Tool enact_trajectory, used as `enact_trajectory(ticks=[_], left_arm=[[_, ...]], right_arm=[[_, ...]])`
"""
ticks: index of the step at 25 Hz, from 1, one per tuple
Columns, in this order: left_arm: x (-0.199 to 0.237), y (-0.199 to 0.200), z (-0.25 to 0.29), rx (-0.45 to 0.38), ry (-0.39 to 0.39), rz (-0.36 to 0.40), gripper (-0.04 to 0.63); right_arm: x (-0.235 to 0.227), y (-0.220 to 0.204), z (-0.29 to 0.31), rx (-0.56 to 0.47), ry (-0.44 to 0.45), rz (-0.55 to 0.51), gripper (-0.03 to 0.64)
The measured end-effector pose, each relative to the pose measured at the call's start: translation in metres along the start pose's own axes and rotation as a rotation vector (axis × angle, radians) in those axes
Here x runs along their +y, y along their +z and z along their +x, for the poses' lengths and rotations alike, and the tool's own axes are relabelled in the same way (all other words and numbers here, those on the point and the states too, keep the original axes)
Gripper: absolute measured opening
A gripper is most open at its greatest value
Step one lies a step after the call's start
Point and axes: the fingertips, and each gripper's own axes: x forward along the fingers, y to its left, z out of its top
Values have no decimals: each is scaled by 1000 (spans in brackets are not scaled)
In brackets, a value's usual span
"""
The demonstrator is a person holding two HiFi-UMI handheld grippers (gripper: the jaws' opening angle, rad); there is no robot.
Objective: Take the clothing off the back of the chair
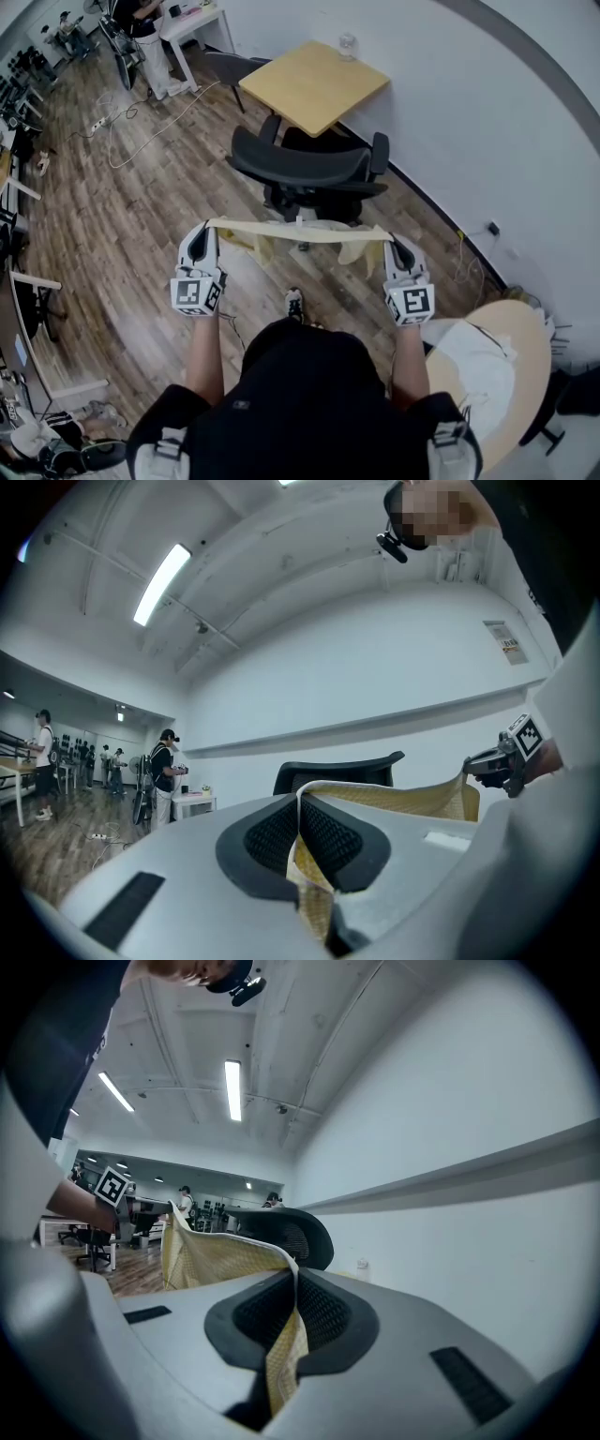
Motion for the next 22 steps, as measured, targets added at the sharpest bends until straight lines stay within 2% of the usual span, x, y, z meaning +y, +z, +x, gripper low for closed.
enact_trajectory(ticks=[11,22], left_arm=[[-26,-6,-43,39,24,1,6],[-49,-9,-61,39,16,9,6]], right_arm=[[9,-17,-36,20,22,18,2],[7,-30,-60,41,5,7,2]])
